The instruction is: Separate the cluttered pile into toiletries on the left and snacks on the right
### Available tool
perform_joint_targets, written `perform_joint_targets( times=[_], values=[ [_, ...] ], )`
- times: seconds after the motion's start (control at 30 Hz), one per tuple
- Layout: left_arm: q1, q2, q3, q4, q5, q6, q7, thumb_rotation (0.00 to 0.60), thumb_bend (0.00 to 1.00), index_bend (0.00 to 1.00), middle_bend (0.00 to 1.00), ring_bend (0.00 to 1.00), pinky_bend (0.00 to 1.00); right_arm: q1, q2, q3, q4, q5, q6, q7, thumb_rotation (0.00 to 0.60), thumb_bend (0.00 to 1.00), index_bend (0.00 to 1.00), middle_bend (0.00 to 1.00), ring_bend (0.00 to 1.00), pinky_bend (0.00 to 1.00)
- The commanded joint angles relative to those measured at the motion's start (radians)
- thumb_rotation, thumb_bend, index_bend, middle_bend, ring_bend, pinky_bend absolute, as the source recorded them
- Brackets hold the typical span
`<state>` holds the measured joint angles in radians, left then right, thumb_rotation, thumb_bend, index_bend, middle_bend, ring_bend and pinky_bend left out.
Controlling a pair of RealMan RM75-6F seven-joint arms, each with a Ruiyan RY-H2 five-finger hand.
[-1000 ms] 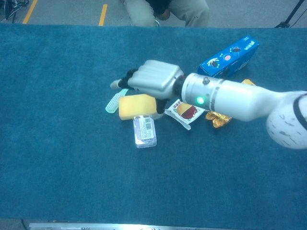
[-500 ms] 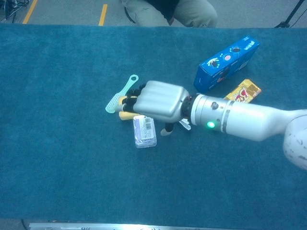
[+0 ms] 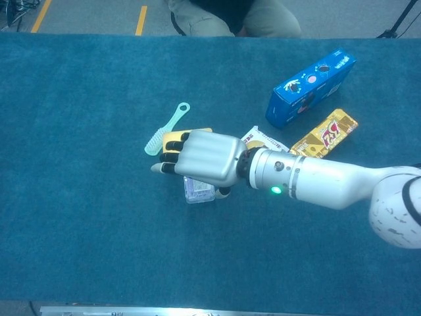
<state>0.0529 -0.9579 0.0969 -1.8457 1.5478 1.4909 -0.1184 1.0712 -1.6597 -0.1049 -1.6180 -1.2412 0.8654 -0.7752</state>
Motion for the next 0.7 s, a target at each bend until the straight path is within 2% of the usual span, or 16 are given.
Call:
perform_joint_targets(
  times=[0.03,0.27,0.5,0.6,0.7],
  values=[
    [0.001,0.001,0.000,0.001,0.001,0.002,-0.001,0.600,0.26,0.08,0.06,0.04,0.09,-0.010,-0.026,0.011,0.025,0.002,0.002,-0.018,0.597,0.00,0.06,0.16,0.11,0.25],
    [-0.001,0.009,-0.003,0.003,0.004,0.002,-0.002,0.600,0.26,0.08,0.06,0.04,0.09,-0.023,-0.096,0.053,0.086,0.030,0.008,-0.062,0.600,0.00,0.06,0.16,0.11,0.25],
    [-0.016,0.021,-0.011,0.001,0.011,-0.009,0.004,0.600,0.26,0.08,0.06,0.04,0.09,-0.029,-0.169,0.125,0.159,0.075,0.028,-0.085,0.600,0.00,0.06,0.16,0.11,0.25],
    [-0.030,0.027,-0.018,0.002,0.020,-0.019,0.007,0.600,0.26,0.08,0.06,0.04,0.09,-0.031,-0.163,0.150,0.153,0.088,0.025,-0.067,0.600,0.00,0.06,0.16,0.11,0.25],
    [-0.055,0.040,-0.025,0.003,0.029,-0.045,0.006,0.600,0.26,0.08,0.06,0.04,0.09,-0.043,-0.109,0.158,0.102,0.084,0.024,-0.027,0.600,0.00,0.06,0.16,0.11,0.25]
  ],
)
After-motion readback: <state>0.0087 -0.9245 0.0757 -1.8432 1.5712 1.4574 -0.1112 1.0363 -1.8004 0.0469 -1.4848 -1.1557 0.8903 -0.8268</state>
